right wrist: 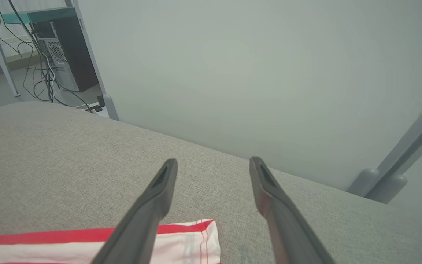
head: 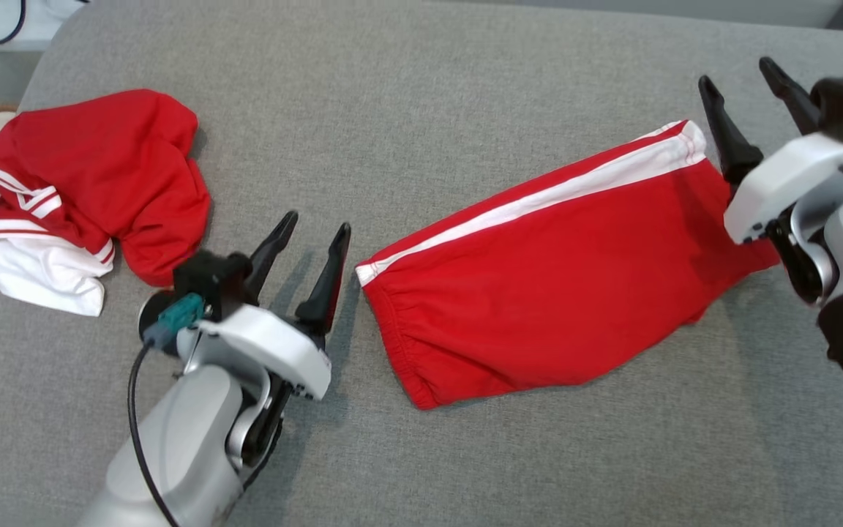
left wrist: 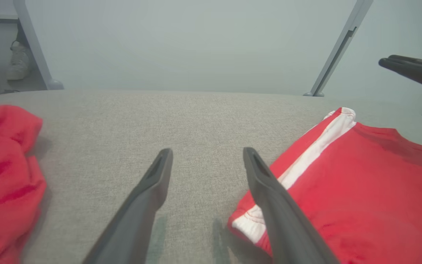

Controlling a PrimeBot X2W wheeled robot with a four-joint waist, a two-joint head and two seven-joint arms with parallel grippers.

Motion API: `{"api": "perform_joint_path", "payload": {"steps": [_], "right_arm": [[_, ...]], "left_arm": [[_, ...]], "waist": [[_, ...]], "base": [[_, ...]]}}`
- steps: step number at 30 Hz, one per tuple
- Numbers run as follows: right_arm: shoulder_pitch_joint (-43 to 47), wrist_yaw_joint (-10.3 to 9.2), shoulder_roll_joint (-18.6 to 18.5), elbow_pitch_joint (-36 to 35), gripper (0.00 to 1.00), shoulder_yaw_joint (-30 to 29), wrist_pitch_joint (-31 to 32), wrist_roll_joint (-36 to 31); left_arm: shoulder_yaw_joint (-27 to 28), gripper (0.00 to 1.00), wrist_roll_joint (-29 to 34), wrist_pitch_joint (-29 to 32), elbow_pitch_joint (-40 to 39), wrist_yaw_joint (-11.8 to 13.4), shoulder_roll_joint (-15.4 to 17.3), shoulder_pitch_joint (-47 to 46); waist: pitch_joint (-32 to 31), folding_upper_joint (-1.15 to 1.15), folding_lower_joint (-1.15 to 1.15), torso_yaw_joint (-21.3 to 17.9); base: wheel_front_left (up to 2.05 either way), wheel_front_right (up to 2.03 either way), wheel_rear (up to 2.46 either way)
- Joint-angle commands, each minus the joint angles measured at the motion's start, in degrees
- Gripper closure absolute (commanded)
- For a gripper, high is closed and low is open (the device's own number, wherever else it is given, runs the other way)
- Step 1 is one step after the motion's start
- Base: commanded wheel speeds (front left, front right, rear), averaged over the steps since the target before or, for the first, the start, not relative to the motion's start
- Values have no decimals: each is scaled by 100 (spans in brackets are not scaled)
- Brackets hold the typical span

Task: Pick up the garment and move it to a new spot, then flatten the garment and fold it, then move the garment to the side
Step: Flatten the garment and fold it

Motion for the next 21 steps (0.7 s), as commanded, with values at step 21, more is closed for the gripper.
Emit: {"api": "perform_joint_path", "payload": {"steps": [21], "right_arm": [[3444,-17,791,-2595,0,-2473,-76,-1568]], "left_arm": [[2030,0,1685,-58,-2046,475,-531,2271]], "waist": [[-771,0,0,-419]], "base": [[0,0,0]]}}
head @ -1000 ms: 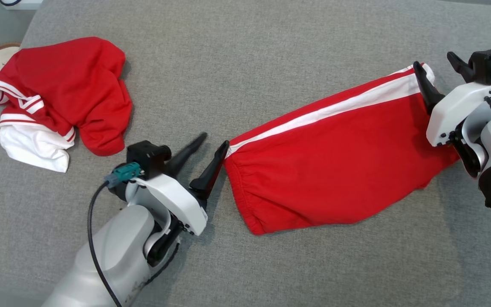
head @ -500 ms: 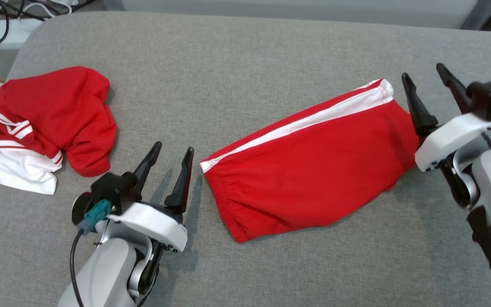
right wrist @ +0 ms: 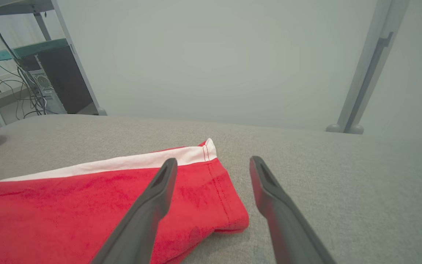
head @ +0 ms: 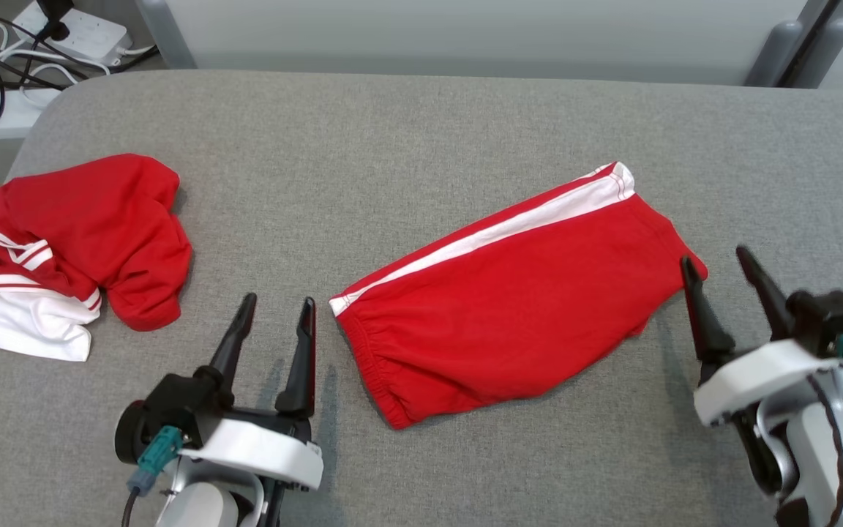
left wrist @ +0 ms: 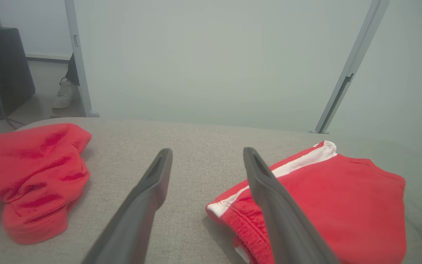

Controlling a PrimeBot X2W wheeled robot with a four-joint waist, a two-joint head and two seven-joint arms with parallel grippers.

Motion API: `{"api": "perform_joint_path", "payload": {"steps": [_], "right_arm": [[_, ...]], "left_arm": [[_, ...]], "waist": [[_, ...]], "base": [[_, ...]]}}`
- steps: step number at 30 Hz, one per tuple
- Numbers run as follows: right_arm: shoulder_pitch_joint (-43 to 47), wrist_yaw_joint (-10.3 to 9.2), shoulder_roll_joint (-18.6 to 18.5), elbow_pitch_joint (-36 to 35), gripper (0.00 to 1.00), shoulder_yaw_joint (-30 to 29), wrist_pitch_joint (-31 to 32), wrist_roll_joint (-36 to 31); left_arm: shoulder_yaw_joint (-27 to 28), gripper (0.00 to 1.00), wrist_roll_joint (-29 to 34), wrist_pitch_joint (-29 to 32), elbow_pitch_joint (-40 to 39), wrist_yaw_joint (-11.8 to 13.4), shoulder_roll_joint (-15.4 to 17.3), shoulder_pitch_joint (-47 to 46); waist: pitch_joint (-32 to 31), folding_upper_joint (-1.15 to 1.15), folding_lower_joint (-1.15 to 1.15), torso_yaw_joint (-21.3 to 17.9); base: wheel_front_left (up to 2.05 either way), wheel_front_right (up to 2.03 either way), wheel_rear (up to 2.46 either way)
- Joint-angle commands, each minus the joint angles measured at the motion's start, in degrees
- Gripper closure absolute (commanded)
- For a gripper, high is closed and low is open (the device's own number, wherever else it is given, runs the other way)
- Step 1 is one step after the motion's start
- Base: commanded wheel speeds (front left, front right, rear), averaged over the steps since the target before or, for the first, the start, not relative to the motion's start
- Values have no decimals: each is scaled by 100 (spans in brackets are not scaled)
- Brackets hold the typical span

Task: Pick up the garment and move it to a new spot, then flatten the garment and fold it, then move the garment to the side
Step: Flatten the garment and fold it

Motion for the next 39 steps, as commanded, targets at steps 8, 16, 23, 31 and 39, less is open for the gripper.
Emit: {"api": "perform_joint_path", "payload": {"steps": [8,16,23,31,39], "right_arm": [[492,-17,119,42,0,-114,-76,700],[-78,-17,-23,954,0,226,51,2666],[-582,-17,-232,1432,0,598,477,3633],[-1019,-17,-393,2095,0,851,1112,4442],[-1401,-17,-466,2652,100,1014,1700,4850]], "left_arm": [[201,0,359,-32,-170,-252,-114,162],[86,0,596,-32,-246,-405,-221,149],[-7,0,660,-32,-226,-500,-276,77],[-73,0,707,-32,-186,-561,-320,-13],[-120,0,722,-33,-183,-593,-342,-53]], "waist": [[-167,0,0,21],[-68,0,0,281],[48,0,0,557],[132,0,0,895],[200,0,0,1039]], "base": [[0,0,0],[0,0,0],[0,0,0],[0,0,0],[0,0,0]]}}
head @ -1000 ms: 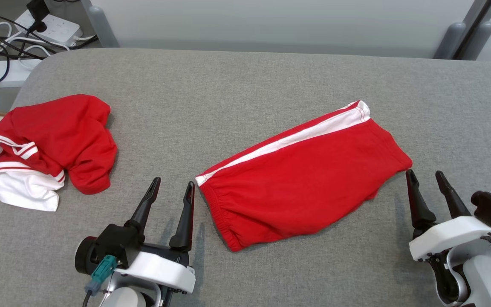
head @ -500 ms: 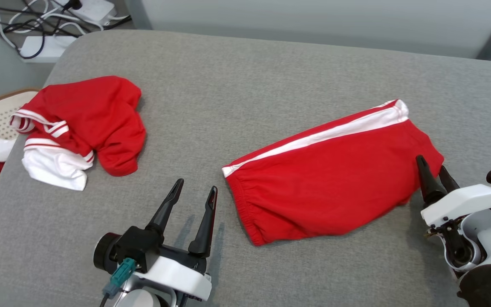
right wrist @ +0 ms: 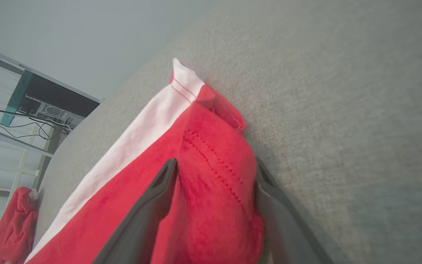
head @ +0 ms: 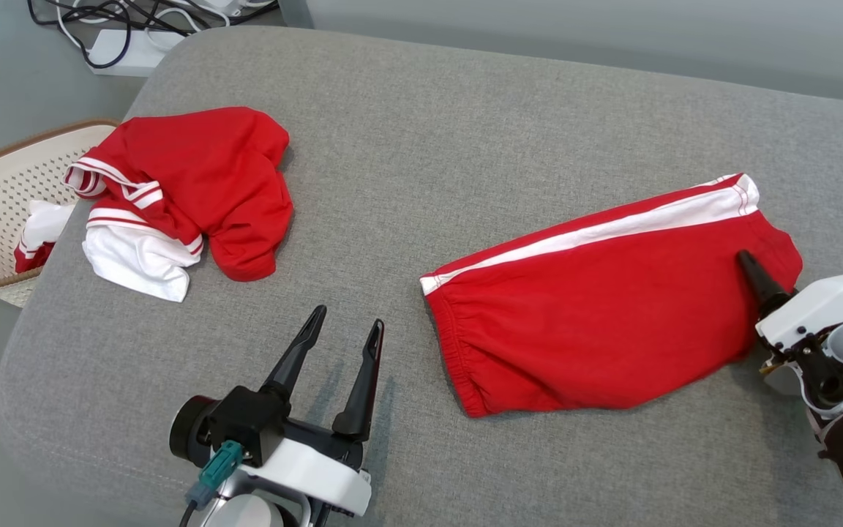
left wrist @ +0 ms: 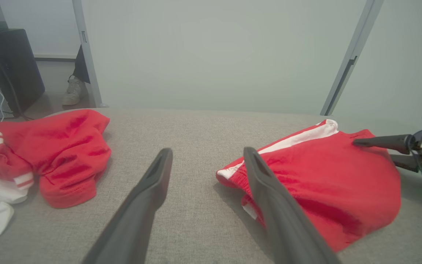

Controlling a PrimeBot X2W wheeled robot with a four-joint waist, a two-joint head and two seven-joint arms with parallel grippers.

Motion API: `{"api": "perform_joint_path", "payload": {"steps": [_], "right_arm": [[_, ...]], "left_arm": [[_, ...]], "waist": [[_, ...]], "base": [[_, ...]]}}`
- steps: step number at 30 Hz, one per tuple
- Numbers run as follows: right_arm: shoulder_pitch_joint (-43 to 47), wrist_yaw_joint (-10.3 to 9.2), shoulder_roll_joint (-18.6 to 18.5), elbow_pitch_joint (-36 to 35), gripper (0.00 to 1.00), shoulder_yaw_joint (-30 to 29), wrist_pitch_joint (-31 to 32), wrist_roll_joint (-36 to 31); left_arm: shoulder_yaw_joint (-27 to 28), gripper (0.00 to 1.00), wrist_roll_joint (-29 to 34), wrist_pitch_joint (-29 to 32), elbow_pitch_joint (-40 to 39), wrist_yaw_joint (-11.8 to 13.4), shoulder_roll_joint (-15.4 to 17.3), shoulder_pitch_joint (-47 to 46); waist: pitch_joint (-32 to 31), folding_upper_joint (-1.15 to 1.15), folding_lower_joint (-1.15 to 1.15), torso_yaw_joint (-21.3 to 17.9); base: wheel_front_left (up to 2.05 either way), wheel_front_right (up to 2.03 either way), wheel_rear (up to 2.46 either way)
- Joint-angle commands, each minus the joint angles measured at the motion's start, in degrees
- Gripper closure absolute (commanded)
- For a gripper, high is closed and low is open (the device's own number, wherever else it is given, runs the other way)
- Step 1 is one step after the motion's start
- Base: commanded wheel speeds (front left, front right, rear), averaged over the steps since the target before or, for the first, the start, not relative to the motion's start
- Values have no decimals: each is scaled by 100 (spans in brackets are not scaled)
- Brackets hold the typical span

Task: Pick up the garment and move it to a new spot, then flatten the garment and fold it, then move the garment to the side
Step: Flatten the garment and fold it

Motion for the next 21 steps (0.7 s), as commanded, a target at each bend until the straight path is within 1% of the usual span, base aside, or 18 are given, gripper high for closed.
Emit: {"api": "perform_joint_path", "payload": {"steps": [1,6,10,21], "right_arm": [[38,24,44,32,100,152,92,81],[0,24,-49,-38,100,277,28,177],[136,24,-102,-238,100,376,-180,262],[802,24,-202,-978,100,564,-1128,478]], "left_arm": [[177,0,57,-33,-136,-40,21,-220],[245,0,33,-33,-143,-14,16,-220],[294,0,42,-33,-138,-20,14,-193],[466,0,132,-33,-245,-63,11,-155]], "waist": [[28,0,0,21],[71,0,0,-62],[43,0,0,-218],[-73,0,0,-835]], "base": [[0,0,0],[0,0,0],[0,0,0],[0,0,0]]}}
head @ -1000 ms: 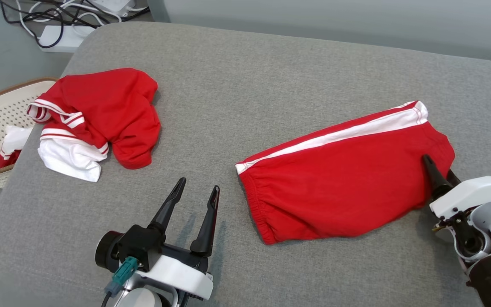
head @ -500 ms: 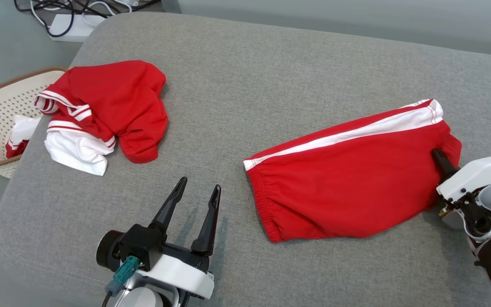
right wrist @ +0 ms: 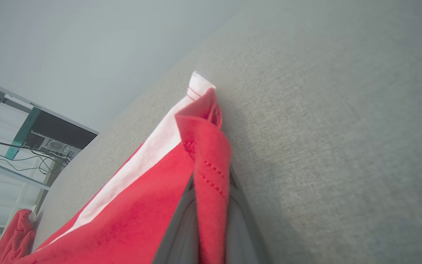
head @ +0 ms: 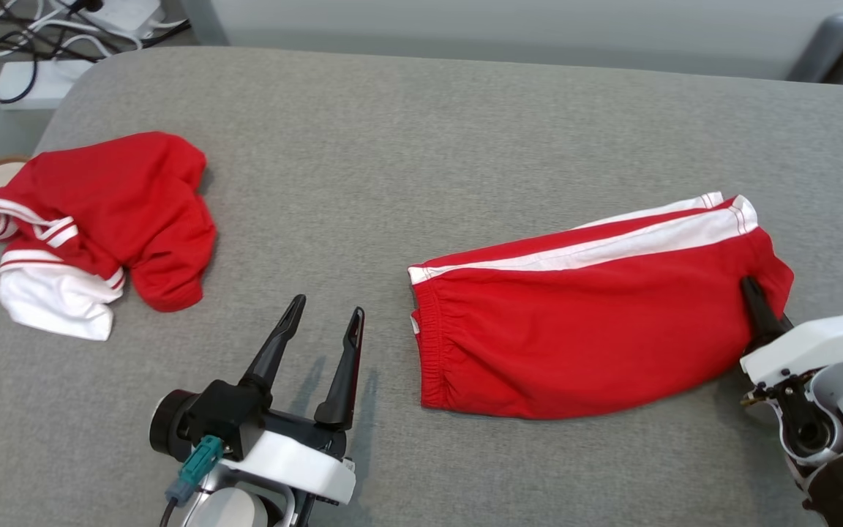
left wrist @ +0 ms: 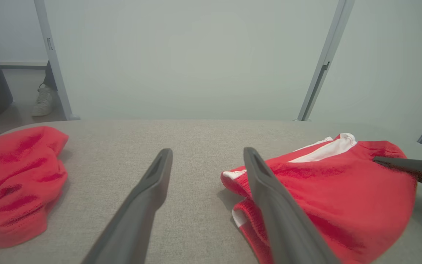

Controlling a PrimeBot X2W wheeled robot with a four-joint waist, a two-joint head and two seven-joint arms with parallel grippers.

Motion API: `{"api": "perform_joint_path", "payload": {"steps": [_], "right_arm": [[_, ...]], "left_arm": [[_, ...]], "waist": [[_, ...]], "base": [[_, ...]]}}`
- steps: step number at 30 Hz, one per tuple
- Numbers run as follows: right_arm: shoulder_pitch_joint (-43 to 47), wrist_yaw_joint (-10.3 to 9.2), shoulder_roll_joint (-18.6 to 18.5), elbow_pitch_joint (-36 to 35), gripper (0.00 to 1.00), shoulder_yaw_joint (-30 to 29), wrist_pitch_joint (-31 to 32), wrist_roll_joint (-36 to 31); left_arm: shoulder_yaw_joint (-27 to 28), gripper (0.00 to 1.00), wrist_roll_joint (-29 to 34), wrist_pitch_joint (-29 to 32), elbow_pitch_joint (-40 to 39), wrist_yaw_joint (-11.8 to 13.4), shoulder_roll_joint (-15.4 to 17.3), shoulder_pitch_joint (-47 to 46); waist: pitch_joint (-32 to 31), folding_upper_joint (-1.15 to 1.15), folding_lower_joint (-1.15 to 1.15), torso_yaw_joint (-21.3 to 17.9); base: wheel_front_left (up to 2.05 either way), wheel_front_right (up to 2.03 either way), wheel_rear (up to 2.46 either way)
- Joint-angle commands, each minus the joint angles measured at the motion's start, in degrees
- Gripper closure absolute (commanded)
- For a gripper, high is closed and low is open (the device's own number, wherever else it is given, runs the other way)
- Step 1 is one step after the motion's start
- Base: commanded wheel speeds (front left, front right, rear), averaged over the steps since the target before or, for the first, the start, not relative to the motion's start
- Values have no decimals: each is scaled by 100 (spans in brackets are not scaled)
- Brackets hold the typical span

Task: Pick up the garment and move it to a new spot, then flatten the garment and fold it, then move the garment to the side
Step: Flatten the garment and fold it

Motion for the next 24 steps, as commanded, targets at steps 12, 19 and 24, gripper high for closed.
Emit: {"api": "perform_joint_path", "payload": {"steps": [12,19,24], "right_arm": [[841,23,-148,-499,100,-65,-652,78],[1075,23,-76,-526,100,-339,-701,-27],[1106,23,13,-443,100,-411,-707,-127]], "left_arm": [[344,0,150,-33,-184,-54,19,8],[356,0,178,-33,-194,-102,19,42],[334,0,179,-33,-175,-116,19,4]], "waist": [[-245,0,0,-697],[-278,0,0,-879],[-292,0,0,-876]], "base": [[0,0,0],[0,0,0],[0,0,0]]}}
